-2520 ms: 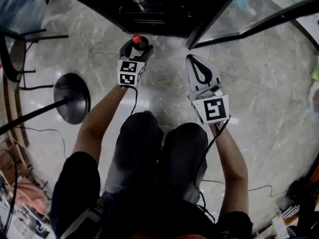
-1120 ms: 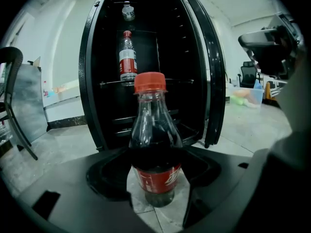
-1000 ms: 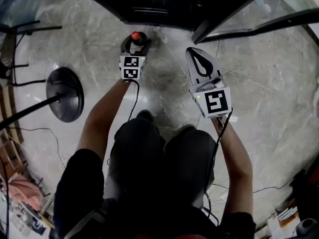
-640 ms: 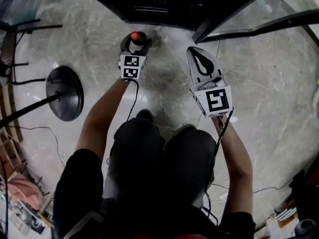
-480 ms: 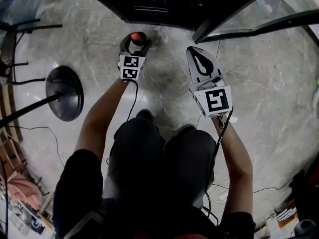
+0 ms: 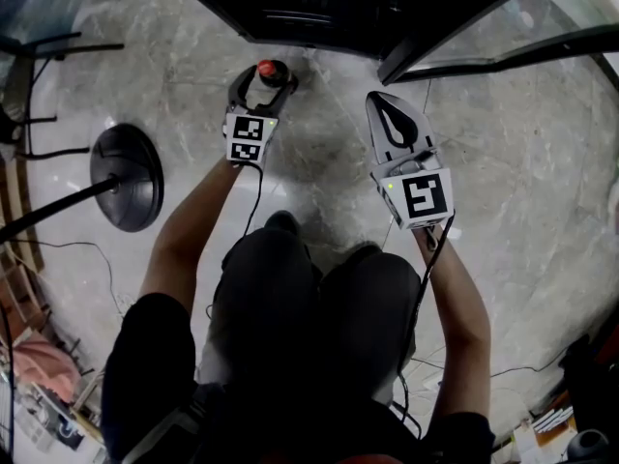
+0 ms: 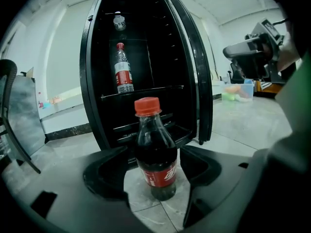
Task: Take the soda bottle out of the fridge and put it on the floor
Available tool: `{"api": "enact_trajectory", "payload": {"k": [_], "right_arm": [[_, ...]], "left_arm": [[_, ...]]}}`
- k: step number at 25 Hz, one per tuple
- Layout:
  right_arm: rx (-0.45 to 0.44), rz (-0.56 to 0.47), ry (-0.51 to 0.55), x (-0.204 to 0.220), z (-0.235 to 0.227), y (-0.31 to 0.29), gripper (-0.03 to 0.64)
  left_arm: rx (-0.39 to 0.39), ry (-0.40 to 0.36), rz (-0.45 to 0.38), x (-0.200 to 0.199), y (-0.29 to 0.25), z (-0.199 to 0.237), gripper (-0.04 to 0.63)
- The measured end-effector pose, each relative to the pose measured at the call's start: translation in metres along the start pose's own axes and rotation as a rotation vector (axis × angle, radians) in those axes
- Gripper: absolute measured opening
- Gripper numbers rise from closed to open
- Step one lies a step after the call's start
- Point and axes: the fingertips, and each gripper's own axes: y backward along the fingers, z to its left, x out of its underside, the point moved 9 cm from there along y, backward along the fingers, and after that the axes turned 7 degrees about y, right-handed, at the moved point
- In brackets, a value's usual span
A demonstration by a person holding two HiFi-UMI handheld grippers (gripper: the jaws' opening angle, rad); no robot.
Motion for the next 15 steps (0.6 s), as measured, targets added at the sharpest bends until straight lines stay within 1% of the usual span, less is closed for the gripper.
{"api": "enact_trajectory", "payload": {"k": [5,8,11,12,13,15], "right_arm": [[-0.008,0.0,-0.009,-0.001,0.002,-0.002,0.018],[-0.011,-0.003,-0.006,-0.003,0.001,-0.001,0.018],[-0.009,-0.01,-0.015,-0.004,0.0,-0.001,0.018],[-0.007,-0.013,-0.016,-0.005,0.0,-0.001,0.018],[-0.007,-0.016,-0.015,-0.006,0.0,-0.001,0.018],[-0.008,-0.021,-0.013,-0.009,0.0,-0.001,0.018]], "left_arm": [[0.021,-0.01,-0.031,-0.009,0.019,0.0,0.325],[0.045,-0.033,-0.046,-0.015,0.031,-0.003,0.325],[0.049,-0.041,-0.067,-0.021,0.046,-0.002,0.321],[0.047,-0.038,-0.077,-0.024,0.05,-0.001,0.309],[0.045,-0.037,-0.091,-0.028,0.055,-0.001,0.279],[0.046,-0.043,-0.119,-0.037,0.065,-0.001,0.24]]}}
